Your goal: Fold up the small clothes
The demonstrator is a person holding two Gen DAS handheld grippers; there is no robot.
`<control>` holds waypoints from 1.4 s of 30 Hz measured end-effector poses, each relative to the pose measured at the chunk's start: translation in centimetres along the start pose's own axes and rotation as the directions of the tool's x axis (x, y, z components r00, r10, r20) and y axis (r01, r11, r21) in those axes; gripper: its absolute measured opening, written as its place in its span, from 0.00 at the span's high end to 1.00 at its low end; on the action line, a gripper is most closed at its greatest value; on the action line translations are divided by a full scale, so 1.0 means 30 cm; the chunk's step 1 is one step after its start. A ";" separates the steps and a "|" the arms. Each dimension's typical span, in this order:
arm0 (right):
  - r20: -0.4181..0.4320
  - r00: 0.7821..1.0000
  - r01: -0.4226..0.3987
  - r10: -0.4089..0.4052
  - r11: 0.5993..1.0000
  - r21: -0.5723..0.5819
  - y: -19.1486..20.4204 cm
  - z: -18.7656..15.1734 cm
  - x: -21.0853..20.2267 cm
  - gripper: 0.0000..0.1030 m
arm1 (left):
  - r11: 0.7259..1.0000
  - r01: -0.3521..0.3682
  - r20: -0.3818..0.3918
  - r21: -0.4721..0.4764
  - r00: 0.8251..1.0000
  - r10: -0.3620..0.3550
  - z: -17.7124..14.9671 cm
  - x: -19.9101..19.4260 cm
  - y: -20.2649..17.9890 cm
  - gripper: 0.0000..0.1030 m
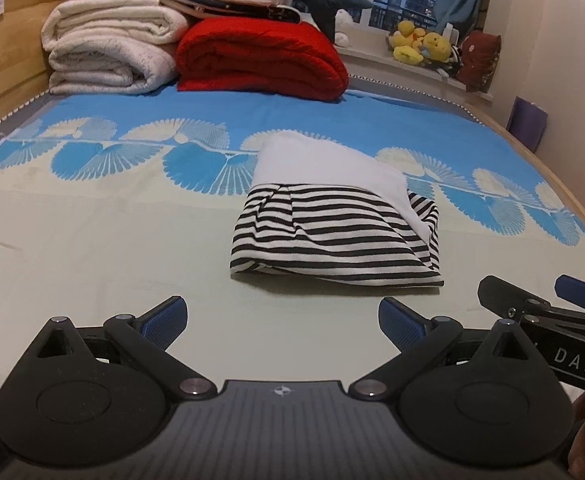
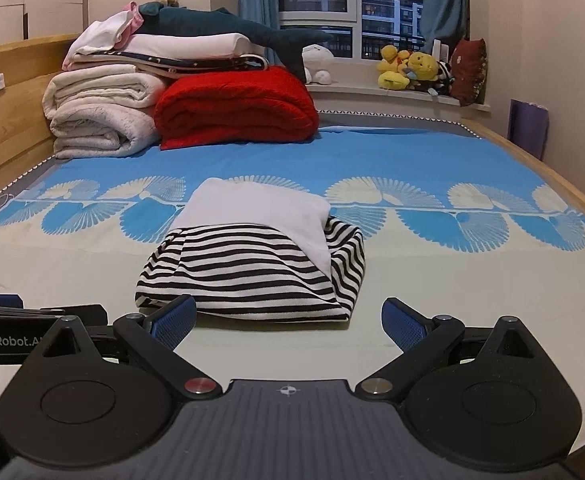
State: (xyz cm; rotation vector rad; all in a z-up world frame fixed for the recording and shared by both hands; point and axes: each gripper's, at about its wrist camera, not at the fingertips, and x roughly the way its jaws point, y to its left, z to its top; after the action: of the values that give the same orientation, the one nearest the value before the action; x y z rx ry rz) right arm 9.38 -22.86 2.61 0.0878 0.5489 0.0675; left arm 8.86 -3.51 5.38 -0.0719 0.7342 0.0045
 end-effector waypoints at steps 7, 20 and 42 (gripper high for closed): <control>-0.018 1.000 0.000 0.000 1.000 0.000 0.011 0.000 0.021 0.04 | 1.000 -0.004 -0.005 0.000 1.000 0.004 -0.001 0.009 0.002 0.01; -0.019 1.000 0.006 -0.006 1.000 -0.010 0.008 0.002 0.021 0.04 | 1.000 -0.011 -0.009 0.006 1.000 0.011 -0.005 0.020 -0.009 0.01; -0.017 1.000 -0.017 0.017 1.000 -0.019 -0.002 -0.002 0.014 0.04 | 1.000 -0.016 -0.013 0.006 1.000 0.017 -0.003 0.024 -0.009 0.01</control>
State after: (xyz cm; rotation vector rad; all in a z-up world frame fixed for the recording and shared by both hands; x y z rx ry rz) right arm 9.70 -22.87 2.34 0.0735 0.5645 0.0902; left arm 9.33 -3.82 4.85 -0.0604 0.7477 0.0178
